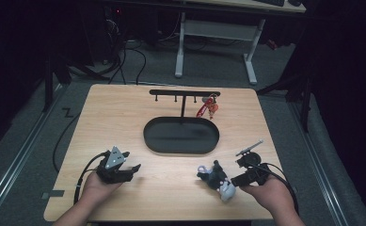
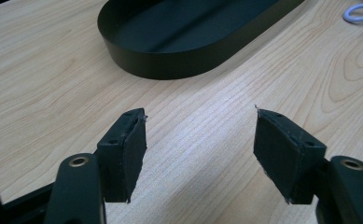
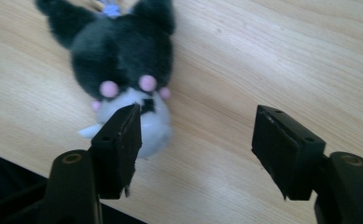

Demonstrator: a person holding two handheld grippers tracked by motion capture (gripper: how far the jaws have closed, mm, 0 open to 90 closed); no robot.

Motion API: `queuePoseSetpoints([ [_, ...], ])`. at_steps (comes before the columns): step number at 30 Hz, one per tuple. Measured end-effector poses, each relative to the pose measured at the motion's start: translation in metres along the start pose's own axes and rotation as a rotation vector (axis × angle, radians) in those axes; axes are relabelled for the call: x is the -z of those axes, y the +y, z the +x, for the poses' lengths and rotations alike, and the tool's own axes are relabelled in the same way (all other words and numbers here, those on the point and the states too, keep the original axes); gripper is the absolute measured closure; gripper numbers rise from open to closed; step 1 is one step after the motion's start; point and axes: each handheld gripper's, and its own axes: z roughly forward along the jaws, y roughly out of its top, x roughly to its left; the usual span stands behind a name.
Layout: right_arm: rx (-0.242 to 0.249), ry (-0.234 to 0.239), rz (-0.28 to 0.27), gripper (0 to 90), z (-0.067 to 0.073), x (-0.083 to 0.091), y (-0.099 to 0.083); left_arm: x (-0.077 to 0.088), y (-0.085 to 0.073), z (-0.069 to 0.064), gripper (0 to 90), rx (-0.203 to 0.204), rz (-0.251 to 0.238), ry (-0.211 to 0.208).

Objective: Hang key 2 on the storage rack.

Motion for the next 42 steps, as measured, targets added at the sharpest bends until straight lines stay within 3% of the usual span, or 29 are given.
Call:
queuePoseSetpoints([
  [3,0.021,0.018,0.01,29.0,0.009,0.0,0.003,0.001,0.0,0.0,34.8,-0.003,0.001,0.004],
  [4,0.048,0.017,0.017,27.2,0.015,-0.001,0.005,0.002,-0.001,0.0,34.8,-0.005,0.002,0.007],
  [9,0.065,0.035,0.028,22.6,0.024,-0.009,0.008,0.002,-0.001,0.0,34.8,-0.005,0.005,0.01],
  [21,0.118,0.06,0.112,20.6,0.04,-0.048,0.015,0.003,-0.003,0.001,34.7,-0.004,0.006,0.008],
  [25,0.128,0.053,0.125,22.9,0.041,-0.057,0.016,0.002,-0.003,0.001,34.7,-0.005,0.008,0.006],
  [29,0.145,0.03,0.129,31.2,0.042,-0.064,0.014,0.002,-0.002,0.0,34.7,-0.01,0.012,0.004],
  [40,0.135,0.018,0.122,44.3,0.044,-0.065,0.012,0.001,-0.002,-0.002,34.6,-0.016,0.015,0.0],
  [42,0.155,0.01,0.117,46.4,0.044,-0.065,0.012,0.001,-0.002,-0.002,34.7,-0.013,0.015,0.0],
])
